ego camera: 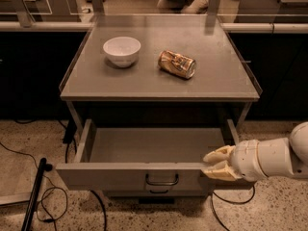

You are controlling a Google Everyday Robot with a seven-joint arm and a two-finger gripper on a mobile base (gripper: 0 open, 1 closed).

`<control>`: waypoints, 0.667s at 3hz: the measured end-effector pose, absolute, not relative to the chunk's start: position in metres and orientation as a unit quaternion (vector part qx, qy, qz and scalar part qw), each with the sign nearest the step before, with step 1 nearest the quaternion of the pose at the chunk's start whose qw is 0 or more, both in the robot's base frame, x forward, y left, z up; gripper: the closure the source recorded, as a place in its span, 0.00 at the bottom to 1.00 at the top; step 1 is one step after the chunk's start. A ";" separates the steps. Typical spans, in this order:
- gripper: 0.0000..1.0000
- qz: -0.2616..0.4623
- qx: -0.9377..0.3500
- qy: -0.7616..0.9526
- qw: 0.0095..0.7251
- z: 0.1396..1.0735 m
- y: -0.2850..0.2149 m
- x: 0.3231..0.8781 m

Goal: Open top drawer

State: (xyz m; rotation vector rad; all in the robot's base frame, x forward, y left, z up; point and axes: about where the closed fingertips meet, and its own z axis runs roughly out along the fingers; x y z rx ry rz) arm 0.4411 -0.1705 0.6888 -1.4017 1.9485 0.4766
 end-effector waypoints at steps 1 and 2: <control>0.36 0.183 -0.539 0.749 0.340 0.689 -0.171 0.441; 0.30 0.183 -0.539 0.749 0.340 0.689 -0.170 0.441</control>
Offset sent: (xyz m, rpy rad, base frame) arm 0.0000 0.0000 0.0000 0.0000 0.0000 0.0001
